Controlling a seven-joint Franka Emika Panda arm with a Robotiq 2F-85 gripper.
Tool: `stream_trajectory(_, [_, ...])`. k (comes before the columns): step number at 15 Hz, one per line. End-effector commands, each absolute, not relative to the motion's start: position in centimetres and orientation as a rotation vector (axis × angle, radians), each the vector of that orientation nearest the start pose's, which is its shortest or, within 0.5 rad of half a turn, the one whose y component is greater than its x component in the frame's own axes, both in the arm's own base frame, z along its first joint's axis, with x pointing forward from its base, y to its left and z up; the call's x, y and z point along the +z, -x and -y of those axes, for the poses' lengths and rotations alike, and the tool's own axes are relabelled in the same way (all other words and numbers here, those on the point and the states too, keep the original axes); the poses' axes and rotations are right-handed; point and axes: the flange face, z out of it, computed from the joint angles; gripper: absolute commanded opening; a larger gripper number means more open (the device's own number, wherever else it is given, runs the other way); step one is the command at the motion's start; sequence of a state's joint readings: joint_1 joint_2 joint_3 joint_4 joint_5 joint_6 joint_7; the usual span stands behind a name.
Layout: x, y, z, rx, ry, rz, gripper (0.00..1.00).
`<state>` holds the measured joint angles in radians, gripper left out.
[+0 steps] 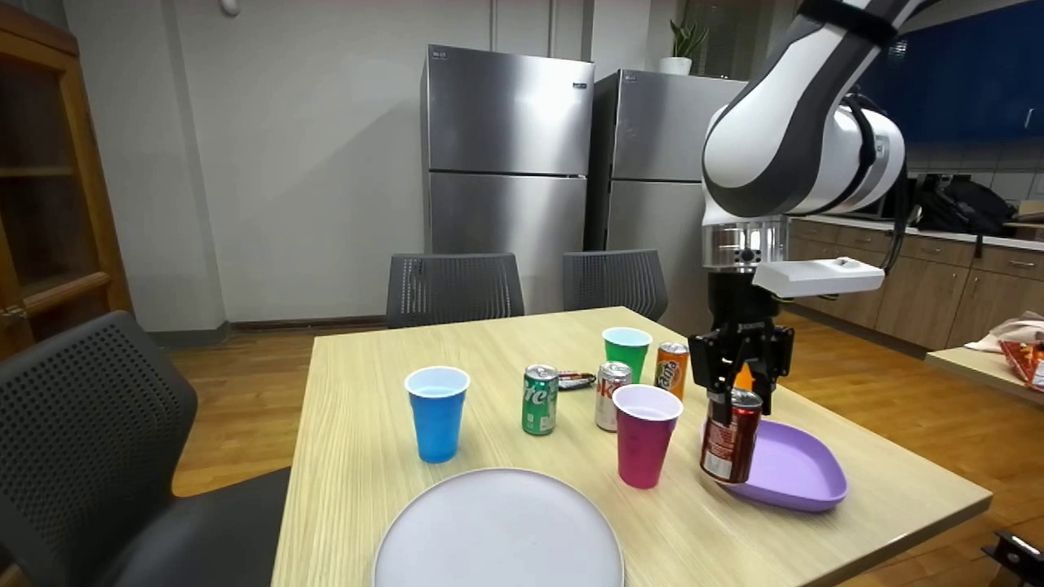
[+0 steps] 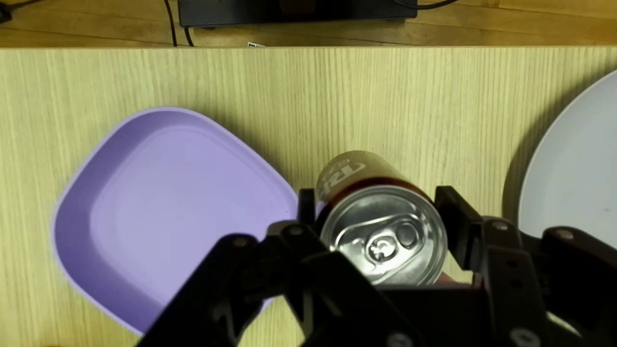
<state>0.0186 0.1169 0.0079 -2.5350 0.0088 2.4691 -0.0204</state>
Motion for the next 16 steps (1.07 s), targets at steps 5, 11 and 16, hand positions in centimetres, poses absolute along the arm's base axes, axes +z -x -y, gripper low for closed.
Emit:
stream_trajectory(5, [22.2, -43.3, 4.6, 0.315, 3.134, -0.151, 0.38])
stream_trajectory(11, [21.0, -43.3, 8.2, 0.311, 3.161, -0.294, 0.38])
stream_trajectory(16, [19.1, -43.5, 9.4, 0.322, 3.173, -0.369, 0.38])
